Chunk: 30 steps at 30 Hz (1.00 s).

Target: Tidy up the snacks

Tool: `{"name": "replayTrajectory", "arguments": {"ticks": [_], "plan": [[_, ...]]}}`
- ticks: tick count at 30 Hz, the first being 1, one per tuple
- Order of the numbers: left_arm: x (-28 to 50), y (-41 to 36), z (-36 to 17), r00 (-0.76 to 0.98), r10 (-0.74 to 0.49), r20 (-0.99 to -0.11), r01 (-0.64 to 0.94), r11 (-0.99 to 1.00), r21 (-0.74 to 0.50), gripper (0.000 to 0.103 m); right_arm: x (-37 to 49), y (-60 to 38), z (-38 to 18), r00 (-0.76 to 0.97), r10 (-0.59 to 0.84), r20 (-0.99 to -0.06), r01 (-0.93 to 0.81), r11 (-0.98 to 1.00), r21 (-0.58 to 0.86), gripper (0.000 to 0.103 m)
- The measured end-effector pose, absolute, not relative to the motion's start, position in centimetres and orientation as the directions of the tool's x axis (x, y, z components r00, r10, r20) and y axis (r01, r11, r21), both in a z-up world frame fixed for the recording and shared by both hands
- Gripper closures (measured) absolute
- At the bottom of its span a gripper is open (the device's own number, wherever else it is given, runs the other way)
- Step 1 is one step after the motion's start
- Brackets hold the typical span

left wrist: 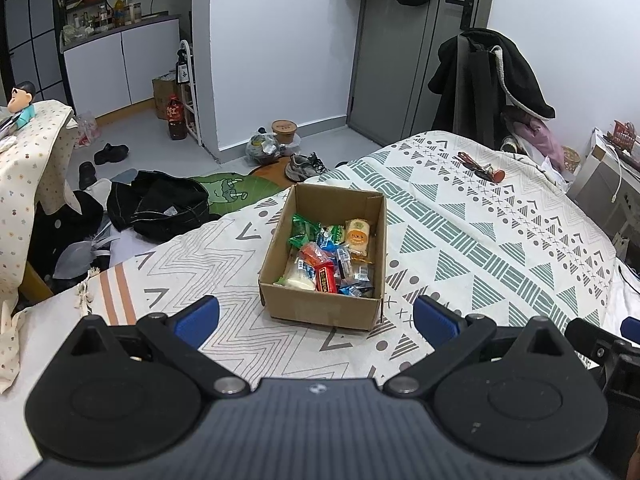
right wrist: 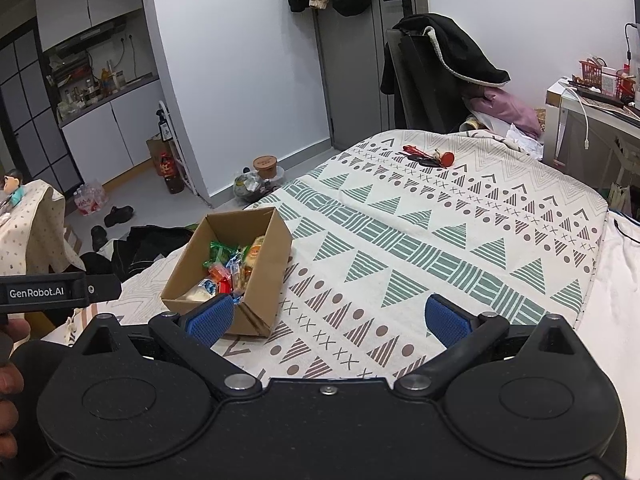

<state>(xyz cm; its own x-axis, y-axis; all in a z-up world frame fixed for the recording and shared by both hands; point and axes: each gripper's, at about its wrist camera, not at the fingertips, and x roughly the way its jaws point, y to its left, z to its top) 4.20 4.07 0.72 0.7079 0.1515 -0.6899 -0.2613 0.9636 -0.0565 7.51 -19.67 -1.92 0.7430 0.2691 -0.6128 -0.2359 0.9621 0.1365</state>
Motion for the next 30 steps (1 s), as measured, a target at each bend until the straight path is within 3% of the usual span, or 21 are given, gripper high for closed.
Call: {"name": "replayTrajectory", "arguments": {"ticks": [30], "plan": [[4.29, 3.45, 0.29, 0.701, 0.094, -0.707, -0.212, 0.974, -0.081, 0.000, 7.77, -20.12, -2.01, 0.744, 0.247, -0.621, -0.221, 0.968, 0.120, 0.000]]}}
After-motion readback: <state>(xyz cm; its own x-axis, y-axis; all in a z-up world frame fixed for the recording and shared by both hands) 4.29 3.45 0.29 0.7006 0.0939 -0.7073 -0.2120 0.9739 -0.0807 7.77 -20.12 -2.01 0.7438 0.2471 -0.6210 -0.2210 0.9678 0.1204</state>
